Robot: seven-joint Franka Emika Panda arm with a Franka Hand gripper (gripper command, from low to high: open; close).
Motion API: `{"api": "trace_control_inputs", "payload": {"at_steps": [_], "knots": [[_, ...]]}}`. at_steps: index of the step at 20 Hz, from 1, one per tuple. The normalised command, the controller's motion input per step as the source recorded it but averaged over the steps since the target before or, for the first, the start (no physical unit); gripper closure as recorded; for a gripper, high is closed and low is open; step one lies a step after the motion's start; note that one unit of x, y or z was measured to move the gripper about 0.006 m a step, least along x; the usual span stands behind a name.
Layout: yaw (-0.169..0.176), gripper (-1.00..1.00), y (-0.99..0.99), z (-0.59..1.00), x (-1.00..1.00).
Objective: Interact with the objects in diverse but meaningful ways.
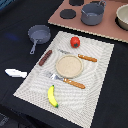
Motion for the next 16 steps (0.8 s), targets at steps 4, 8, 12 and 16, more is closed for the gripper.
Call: {"api": "trace_control_inputs", "payload": {"at_steps": [4,8,12,16], "knots": [[-0.004,-1.00,-0.04,-0.13,0.17],[-0.033,-1.00,-0.07,-0.09,0.43],[-0.036,-1.00,-0.14,-0.11,0.54],[-0.029,-1.00,-0.20,-0.06,0.57]]}}
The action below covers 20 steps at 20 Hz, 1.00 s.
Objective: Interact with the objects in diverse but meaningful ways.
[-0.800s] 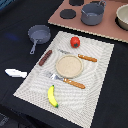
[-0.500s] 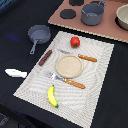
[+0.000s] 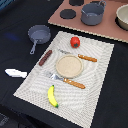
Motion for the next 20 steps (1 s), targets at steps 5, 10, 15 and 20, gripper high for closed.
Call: {"api": "trace_control_inputs", "payload": {"at_steps": [5,10,15,20], "knots": [[-0.041,-1.00,-0.27,-0.05,0.65],[-0.093,-1.00,-0.21,-0.03,0.83],[-0.111,-1.00,-0.07,-0.06,0.87],[-0.157,-1.00,0.00,-0.10,0.77]]}}
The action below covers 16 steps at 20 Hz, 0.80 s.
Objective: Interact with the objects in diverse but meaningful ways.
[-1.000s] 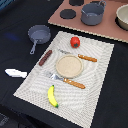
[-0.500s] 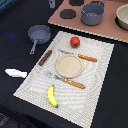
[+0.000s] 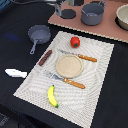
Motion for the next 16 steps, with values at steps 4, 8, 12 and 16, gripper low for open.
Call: {"api": "trace_control_inputs", "payload": {"at_steps": [4,8,12,16], "knots": [[-0.168,-1.00,0.00,-0.12,0.73],[-0.110,-1.00,0.00,-0.27,0.50],[-0.059,-1.00,0.00,-0.33,0.34],[-0.007,-1.00,0.00,-0.31,0.13]]}}
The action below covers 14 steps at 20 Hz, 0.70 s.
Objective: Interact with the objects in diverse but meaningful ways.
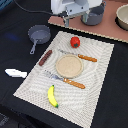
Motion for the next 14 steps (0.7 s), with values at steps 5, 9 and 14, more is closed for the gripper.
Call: {"api": "trace_control_inputs", "payload": {"at_steps": [5,9,14], "knots": [[-0.001,-1.00,0.00,-0.37,0.05],[-0.006,-1.00,0.00,-0.35,0.19],[-0.026,-1.00,0.00,-0.36,0.29]]}}
